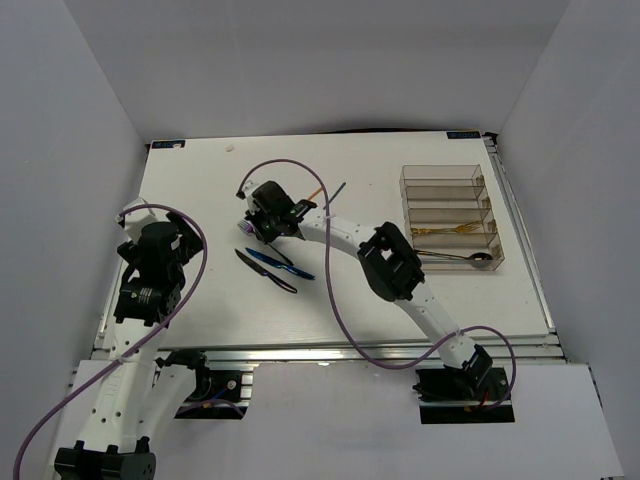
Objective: Sort the eating utensils into containers
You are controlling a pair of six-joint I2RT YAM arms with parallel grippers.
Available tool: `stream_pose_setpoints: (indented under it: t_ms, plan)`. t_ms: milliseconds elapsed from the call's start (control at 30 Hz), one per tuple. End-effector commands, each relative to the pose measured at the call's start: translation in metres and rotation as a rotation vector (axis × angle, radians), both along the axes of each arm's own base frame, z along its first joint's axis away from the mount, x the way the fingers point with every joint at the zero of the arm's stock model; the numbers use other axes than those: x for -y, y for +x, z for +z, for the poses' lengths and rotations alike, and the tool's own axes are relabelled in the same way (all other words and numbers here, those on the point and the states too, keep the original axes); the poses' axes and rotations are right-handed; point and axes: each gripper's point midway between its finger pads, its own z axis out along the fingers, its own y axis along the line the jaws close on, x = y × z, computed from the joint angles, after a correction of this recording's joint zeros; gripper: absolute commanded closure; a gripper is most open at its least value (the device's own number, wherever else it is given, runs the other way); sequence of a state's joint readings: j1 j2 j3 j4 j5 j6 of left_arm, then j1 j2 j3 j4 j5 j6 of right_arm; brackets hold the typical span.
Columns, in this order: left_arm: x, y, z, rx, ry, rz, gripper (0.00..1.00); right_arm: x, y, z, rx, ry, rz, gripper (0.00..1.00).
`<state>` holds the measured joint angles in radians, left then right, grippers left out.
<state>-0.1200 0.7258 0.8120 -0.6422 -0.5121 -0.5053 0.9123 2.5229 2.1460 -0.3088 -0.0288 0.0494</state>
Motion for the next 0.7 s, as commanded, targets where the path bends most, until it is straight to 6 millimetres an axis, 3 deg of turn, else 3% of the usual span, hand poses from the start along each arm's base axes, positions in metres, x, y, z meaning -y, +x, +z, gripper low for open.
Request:
stream_pose_setpoints:
  t_ms: [0, 33, 67, 100, 133, 167, 200, 233, 267, 300, 333, 367, 400, 433, 467, 567, 667]
  plan:
    - [0.002, 0.003, 0.003, 0.017, -0.001, -0.016, 0.02, -0.021, -0.001, 0.12, 0.092, 0.242, 0.009, 1.0]
    - [0.003, 0.004, 0.002, 0.014, -0.001, -0.019, 0.02, -0.007, 0.006, 0.174, 0.151, 0.311, -0.029, 1.0]
    - [0.003, 0.004, 0.002, 0.014, -0.001, -0.023, 0.02, 0.008, 0.013, 0.199, 0.178, 0.349, -0.072, 1.0]
    - [0.003, 0.004, 0.003, 0.014, -0.001, -0.024, 0.02, 0.045, 0.025, 0.236, 0.188, 0.428, -0.161, 1.0]
    - [0.002, 0.003, 0.003, 0.014, 0.0, -0.016, 0.02, 0.076, 0.022, 0.254, 0.185, 0.48, -0.207, 1.0]
    - [0.002, 0.003, 0.004, 0.018, 0.0, -0.015, 0.02, 0.091, 0.041, 0.261, 0.178, 0.519, -0.272, 1.0]
    - [0.002, 0.002, 0.005, 0.021, -0.001, -0.012, 0.02, 0.127, 0.04, 0.289, 0.188, 0.572, -0.344, 1.0]
    - [0.001, 0.001, 0.005, 0.026, 0.001, -0.007, 0.02, 0.178, 0.06, 0.249, 0.109, 0.562, -0.526, 1.0]
    - [0.0, 0.0, 0.009, 0.042, -0.003, -0.006, 0.02, 0.227, 0.069, 0.261, 0.149, 0.593, -0.708, 1.0]
    - [0.0, -0.001, 0.009, 0.047, -0.002, -0.003, 0.02, 0.26, 0.074, 0.245, 0.117, 0.599, -0.839, 1.0]
    - [0.001, -0.001, 0.011, 0.055, -0.004, -0.009, 0.02, 0.318, 0.08, 0.197, 0.013, 0.611, -1.059, 1.0]
    - [0.001, -0.001, 0.012, 0.059, -0.005, -0.009, 0.02, 0.354, 0.08, 0.184, -0.008, 0.634, -1.199, 1.0]
    - [0.001, -0.001, 0.012, 0.061, -0.006, -0.012, 0.02, 0.385, 0.074, 0.186, -0.012, 0.684, -1.309, 1.0]
    - [0.001, -0.001, 0.012, 0.059, -0.006, -0.014, 0.02, 0.43, 0.066, 0.153, -0.039, 0.676, -1.47, 1.0]
    - [0.001, -0.002, 0.012, 0.059, -0.005, -0.011, 0.02, 0.458, 0.063, 0.15, -0.033, 0.755, -1.621, 1.0]
    - [0.002, -0.001, 0.011, 0.057, -0.006, -0.016, 0.02, 0.516, 0.047, 0.142, 0.034, 0.842, -1.854, 1.0]
    - [0.002, 0.001, 0.008, 0.043, -0.004, -0.018, 0.02, 0.539, 0.047, 0.139, 0.056, 0.813, -1.933, 1.0]
